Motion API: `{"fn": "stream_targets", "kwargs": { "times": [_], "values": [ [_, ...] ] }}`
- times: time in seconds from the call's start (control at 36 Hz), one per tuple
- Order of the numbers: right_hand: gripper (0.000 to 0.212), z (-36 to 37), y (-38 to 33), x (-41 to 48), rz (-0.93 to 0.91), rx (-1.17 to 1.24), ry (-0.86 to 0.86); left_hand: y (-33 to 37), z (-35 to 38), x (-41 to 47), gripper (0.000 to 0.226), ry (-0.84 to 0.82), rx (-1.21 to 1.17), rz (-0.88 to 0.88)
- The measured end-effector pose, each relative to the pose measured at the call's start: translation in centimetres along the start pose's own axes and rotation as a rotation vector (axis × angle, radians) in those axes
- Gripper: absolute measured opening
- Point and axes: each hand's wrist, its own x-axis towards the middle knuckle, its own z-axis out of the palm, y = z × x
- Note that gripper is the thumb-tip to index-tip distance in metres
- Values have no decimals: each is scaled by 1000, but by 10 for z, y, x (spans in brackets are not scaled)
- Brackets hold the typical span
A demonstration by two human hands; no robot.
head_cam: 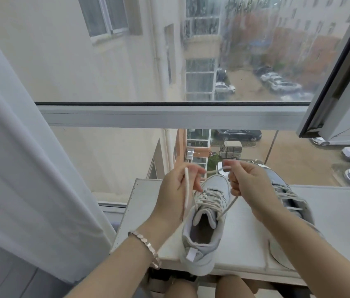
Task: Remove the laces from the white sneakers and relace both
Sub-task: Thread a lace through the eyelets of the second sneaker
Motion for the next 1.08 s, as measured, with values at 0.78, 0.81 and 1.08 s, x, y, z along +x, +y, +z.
{"fn": "stream_targets", "kwargs": {
  "times": [0.78, 0.81, 1.08],
  "values": [
    [16, 7, 2, 5, -50, -263, 48, -25, -1, 31, 29, -377, 392, -279],
    [28, 6, 2, 6, -35, -252, 73, -25, 0, 30, 28, -364, 369, -282],
    [27, -2, -13, -5, -135, -662, -389, -28, 1, 23, 30, -159, 335, -124]
  ]
}}
